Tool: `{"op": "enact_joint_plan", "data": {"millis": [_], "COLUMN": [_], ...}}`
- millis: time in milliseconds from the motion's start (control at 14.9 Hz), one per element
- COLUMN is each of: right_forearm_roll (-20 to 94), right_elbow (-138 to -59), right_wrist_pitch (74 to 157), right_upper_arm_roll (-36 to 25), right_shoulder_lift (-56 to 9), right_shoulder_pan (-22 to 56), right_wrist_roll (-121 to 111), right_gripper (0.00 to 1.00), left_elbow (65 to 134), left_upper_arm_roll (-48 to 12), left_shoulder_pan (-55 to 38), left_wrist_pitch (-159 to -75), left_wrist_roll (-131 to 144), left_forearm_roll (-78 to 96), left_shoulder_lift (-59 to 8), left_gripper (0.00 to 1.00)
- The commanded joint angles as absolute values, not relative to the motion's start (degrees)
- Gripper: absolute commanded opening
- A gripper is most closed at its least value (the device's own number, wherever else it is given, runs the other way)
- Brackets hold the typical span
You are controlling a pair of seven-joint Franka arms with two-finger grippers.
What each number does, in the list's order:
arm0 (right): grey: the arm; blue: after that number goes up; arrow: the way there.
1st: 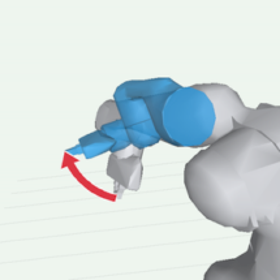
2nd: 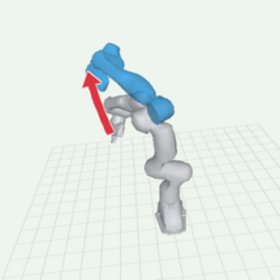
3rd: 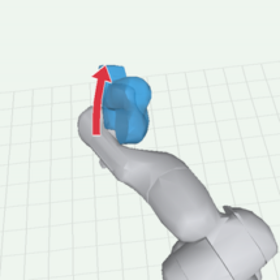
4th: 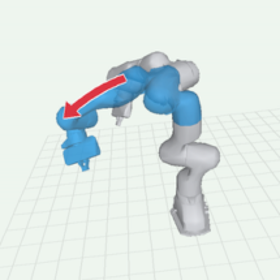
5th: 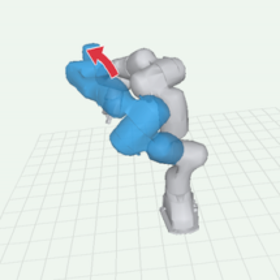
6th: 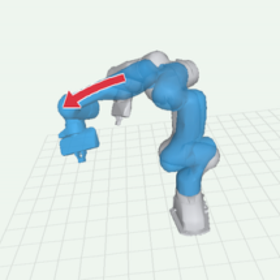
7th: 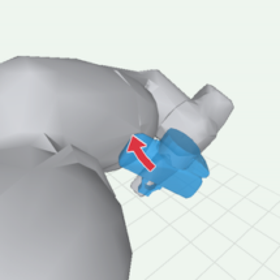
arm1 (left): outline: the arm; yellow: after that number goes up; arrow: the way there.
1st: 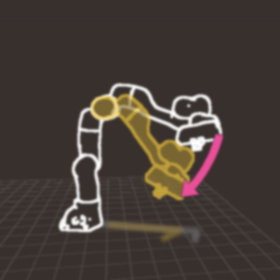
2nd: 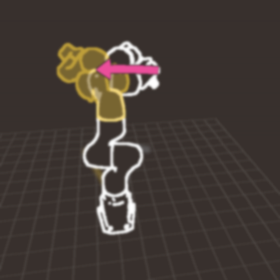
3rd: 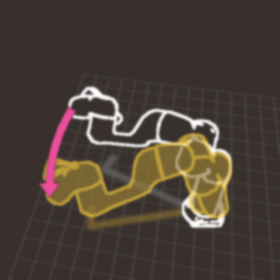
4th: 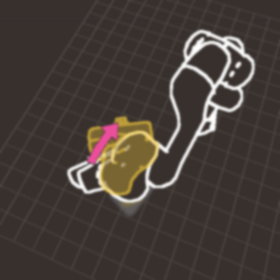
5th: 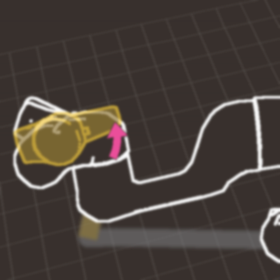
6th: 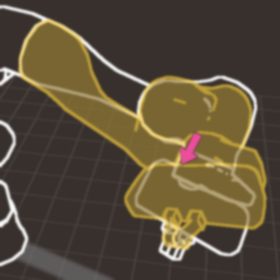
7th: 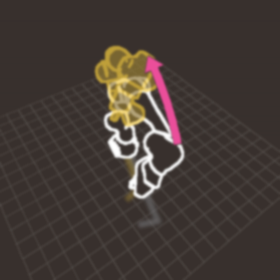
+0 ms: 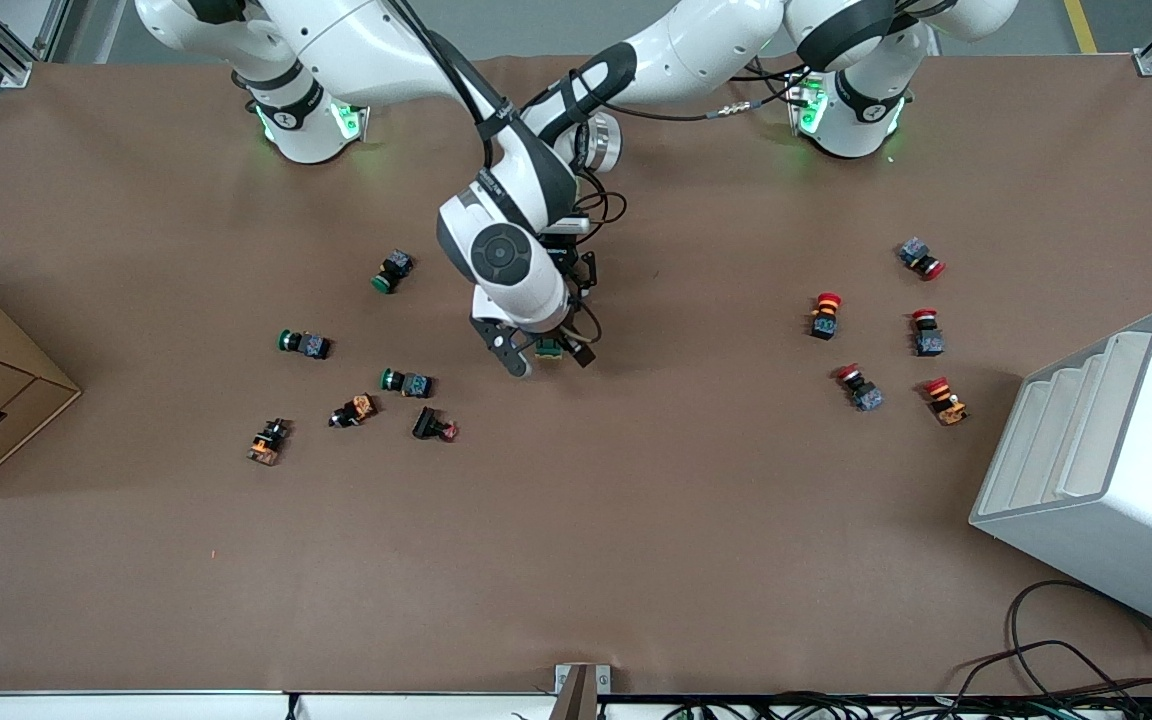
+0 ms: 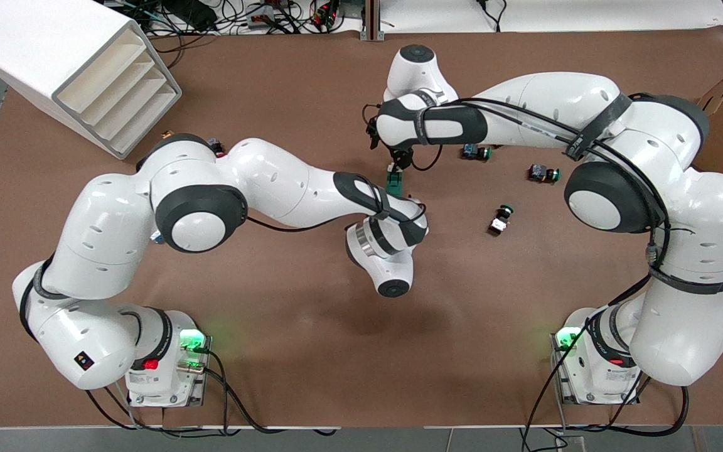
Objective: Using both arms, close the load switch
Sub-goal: 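Swing the white handle up with the right gripper, left gripper holding base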
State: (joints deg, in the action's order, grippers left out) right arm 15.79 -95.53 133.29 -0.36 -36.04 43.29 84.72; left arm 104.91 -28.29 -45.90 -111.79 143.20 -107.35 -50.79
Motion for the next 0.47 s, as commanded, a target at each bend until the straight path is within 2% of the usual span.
{"op": "enact_joint_plan", "data": {"millis": [0,404], "right_forearm_roll": [16.0,15.7], "right_elbow": [-94.6,-94.5], "right_wrist_pitch": [133.7,133.9], "right_upper_arm_roll": [0.0,-0.1], "right_shoulder_lift": [-36.5,-37.9], "right_shoulder_pan": [42.3,42.1], "right_wrist_roll": [83.1,81.6], "right_gripper": [1.00,1.00], "left_elbow": [104.3,104.3], "left_upper_arm_roll": [-27.9,-27.9], "left_shoulder_pan": [-46.6,-46.7], "left_wrist_pitch": [-112.7,-112.6], "left_wrist_roll": [145.2,145.2], "left_forearm_roll": [-107.4,-107.4], "left_shoulder_lift": [-51.8,-51.8], "left_gripper": [0.99,0.99]}}
